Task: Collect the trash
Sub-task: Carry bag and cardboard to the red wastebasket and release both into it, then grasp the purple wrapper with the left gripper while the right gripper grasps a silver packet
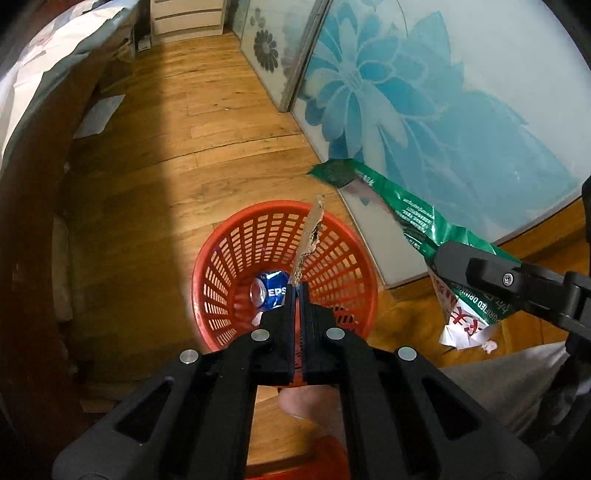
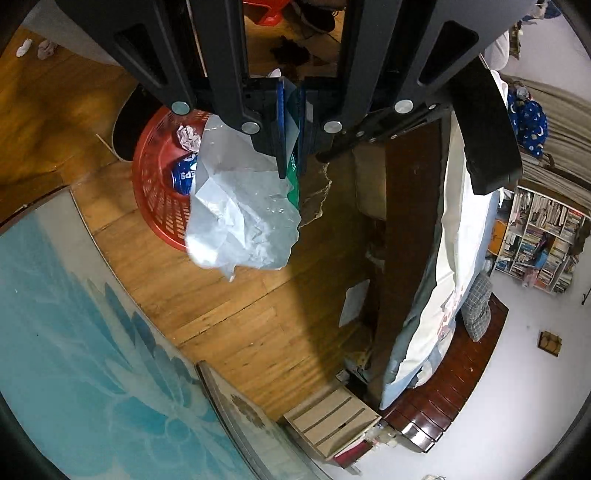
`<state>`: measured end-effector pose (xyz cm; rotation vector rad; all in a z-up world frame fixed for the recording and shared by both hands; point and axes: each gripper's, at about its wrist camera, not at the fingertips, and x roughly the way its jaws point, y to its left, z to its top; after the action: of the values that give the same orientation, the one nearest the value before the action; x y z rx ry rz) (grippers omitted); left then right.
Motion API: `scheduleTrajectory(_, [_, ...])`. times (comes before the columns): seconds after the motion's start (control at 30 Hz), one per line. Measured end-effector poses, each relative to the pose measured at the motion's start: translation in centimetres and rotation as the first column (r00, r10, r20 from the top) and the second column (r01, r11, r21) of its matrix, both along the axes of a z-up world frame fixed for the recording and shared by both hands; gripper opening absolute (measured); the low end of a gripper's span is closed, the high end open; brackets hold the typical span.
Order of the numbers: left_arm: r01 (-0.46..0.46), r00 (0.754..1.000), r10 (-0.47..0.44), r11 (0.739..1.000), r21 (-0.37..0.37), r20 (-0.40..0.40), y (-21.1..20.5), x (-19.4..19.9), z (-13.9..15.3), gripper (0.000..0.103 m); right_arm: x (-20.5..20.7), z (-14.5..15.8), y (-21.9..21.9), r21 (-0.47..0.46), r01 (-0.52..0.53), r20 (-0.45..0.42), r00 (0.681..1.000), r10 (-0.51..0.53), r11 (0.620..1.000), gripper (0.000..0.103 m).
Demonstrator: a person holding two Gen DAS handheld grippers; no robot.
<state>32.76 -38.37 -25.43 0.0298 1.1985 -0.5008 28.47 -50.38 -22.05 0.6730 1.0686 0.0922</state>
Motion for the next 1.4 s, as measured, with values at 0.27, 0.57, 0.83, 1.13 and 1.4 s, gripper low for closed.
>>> scheduleTrajectory(0.27, [0.003,0.999,-0.002,1.0,-0.024,0.036,-0.4,-0.8,1.5,0.075,0.4,2.5,-0.4,-0.037,0.085,0.094,0.992,-0.081,0.996,0.075])
scheduleTrajectory(0.57, [-0.034,0.991,0.035,0.999,-0.006,0.133,6.8,-4.7,6.9,0.074,0.1,3.6,0.9,0.006,0.076,0.14,0.987,-0.076,0.997,0.071])
scheduleTrajectory(0.83, [-0.263,0.919,0.256,0.965,-0.019,0.301,22.1,-9.9,15.3,0.077,0.2,5.0,5.5,-0.099,-0.021,0.18,0.983,0.039,0.995,0.07])
scheduleTrajectory(1.13, [-0.565,0.711,0.565,0.813,-0.138,0.419,36.5,-14.7,20.4,0.08,-0.6,7.4,13.6,-0.248,-0.191,0.235,0.939,0.25,0.95,0.07])
scheduleTrajectory(1.4, [-0.648,0.598,0.644,0.739,-0.185,0.477,41.2,-16.5,19.5,0.08,-1.2,10.8,26.3,-0.316,-0.373,0.295,0.835,0.464,0.872,0.07])
